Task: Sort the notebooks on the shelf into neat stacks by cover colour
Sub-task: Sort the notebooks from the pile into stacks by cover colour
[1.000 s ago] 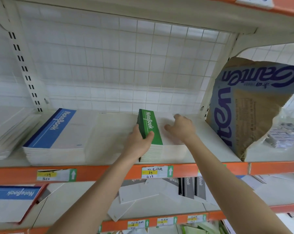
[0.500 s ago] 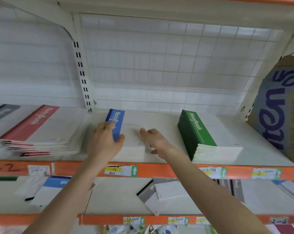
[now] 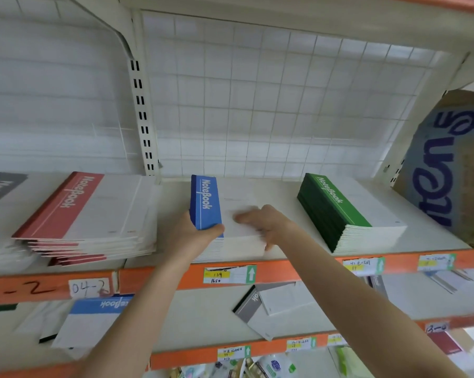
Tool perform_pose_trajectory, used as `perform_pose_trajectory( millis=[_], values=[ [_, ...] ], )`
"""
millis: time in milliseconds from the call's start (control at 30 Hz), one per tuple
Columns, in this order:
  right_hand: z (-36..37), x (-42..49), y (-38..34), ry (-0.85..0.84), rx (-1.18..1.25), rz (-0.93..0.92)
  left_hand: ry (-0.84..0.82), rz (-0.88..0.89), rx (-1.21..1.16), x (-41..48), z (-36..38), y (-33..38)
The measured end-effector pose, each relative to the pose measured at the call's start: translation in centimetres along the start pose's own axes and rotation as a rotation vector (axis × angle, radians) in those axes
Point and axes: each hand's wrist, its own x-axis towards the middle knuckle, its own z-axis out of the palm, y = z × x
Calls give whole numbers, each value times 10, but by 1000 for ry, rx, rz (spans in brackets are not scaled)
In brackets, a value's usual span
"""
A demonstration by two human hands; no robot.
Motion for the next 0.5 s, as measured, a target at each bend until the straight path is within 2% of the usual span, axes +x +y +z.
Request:
perform_pose_trajectory(
  millis=[500],
  values=[
    [-16, 16, 9, -3, 0, 21, -13, -25, -176, 6, 21, 3]
  ],
)
